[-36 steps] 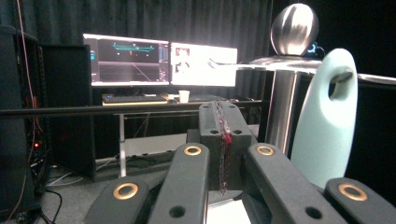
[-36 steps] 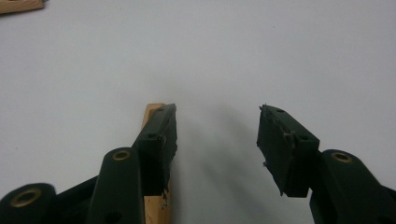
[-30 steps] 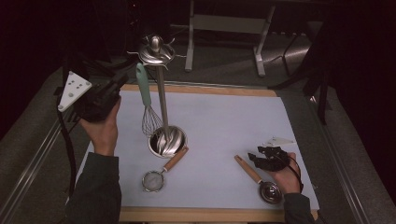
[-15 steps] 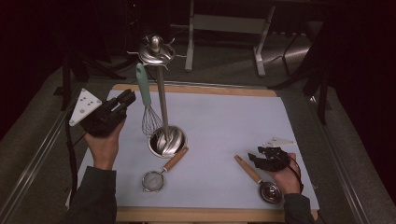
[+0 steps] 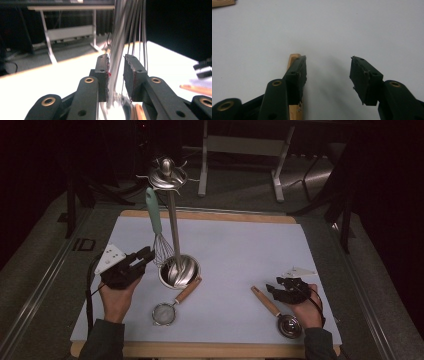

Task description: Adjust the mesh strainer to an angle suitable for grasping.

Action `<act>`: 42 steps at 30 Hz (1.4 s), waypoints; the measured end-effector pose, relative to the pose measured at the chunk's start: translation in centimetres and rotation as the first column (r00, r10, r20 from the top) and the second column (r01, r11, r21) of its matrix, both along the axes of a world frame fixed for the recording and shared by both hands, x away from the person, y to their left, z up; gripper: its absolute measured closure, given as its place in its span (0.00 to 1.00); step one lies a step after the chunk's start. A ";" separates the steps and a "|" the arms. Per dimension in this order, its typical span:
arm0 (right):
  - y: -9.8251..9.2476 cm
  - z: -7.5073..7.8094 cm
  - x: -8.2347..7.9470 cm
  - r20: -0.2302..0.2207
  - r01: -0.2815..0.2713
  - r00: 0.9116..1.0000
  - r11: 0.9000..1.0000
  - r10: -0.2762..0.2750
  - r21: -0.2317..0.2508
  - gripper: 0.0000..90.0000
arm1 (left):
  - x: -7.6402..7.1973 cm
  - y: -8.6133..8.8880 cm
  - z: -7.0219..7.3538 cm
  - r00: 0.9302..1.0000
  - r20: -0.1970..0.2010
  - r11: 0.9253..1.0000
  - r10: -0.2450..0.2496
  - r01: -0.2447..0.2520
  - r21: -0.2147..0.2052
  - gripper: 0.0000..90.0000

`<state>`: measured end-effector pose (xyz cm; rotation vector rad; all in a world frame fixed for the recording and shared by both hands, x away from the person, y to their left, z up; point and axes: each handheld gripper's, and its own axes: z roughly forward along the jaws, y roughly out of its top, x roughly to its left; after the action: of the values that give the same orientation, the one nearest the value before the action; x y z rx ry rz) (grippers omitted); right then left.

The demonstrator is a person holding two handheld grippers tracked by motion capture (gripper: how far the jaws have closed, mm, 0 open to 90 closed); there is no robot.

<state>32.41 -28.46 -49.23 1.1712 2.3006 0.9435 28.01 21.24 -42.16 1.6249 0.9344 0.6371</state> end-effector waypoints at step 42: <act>0.0 -0.4 0.0 -0.010 0.003 1.000 1.000 -0.003 -0.007 0.51 | -5.0 0.7 -10.6 0.910 -0.396 0.985 -0.122 0.160 0.063 0.92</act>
<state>32.43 -28.47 -49.62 1.1790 2.3068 0.9303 22.99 21.92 -52.73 1.9279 1.0720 0.2593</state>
